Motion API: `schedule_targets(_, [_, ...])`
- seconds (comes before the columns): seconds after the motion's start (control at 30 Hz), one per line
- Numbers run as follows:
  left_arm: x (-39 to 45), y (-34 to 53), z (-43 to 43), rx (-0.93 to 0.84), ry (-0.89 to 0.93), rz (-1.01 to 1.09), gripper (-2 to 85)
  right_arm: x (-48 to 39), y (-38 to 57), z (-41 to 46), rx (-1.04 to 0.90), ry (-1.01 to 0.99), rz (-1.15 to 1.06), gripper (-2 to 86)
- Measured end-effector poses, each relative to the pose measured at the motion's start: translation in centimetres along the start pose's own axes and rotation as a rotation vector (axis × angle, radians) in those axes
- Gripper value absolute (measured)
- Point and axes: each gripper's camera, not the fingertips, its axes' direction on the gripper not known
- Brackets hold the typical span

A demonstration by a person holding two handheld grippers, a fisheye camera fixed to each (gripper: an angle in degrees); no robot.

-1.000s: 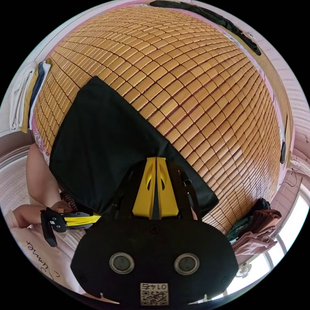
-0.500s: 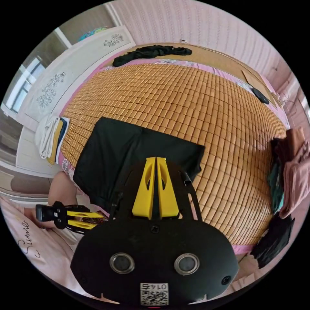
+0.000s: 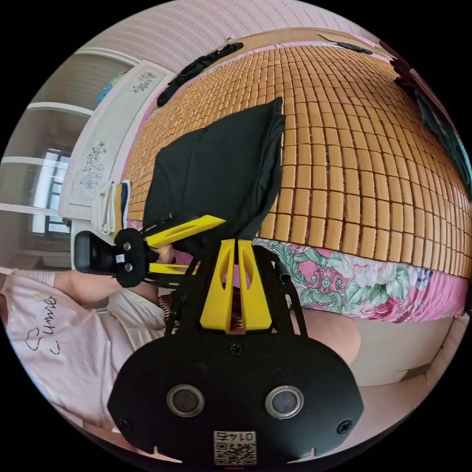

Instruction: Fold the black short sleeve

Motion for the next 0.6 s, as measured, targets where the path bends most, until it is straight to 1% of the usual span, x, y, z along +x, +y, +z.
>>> schedule_targets(0.07, [-0.9,-0.7,0.2,-0.025,-0.004,-0.061,6.2,1.4,0.7,-1.4,0.034,-0.103,-0.042,0.1])
schedule_targets(0.1, [-1.6,-1.2,0.1,-0.04,0.036,-0.089,2.1,2.6,1.3,-2.3,0.058,-0.109,-0.053,0.3])
schedule_targets(0.13, [-2.2,-1.4,-0.3,-0.039,0.065,-0.12,1.2,3.4,1.6,-2.9,0.08,-0.112,-0.049,0.5])
schedule_targets(0.2, [-2.8,-1.4,-1.4,-0.016,0.079,-0.131,0.3,7.9,3.3,-4.8,0.189,-0.231,0.032,2.2])
schedule_targets(0.27, [-3.2,-1.3,-2.5,0.004,0.098,-0.141,-0.1,11.6,4.5,-5.3,0.243,-0.325,0.122,5.0])
schedule_targets(0.3, [-3.4,-1.2,-3.2,0.017,0.119,-0.142,-0.3,13.1,5.2,-5.2,0.273,-0.332,0.156,6.5])
schedule_targets(0.37, [-3.2,-1.0,-4.2,0.042,0.14,-0.132,-0.5,15.1,5.8,-4.2,0.287,-0.354,0.213,8.5])
schedule_targets(0.47, [-2.4,-0.6,-5.1,0.056,0.165,-0.083,-0.6,18.1,5.6,-2.3,0.308,-0.502,0.295,12.2])
schedule_targets(0.53, [-1.8,-0.3,-5.7,0.051,0.186,-0.047,-0.7,19.4,5.3,-1.7,0.346,-0.504,0.335,12.5])
schedule_targets(0.6, [-1.5,-0.1,-6.3,0.05,0.202,-0.033,-0.7,21.4,5.3,-1.6,0.421,-0.536,0.39,10.3])
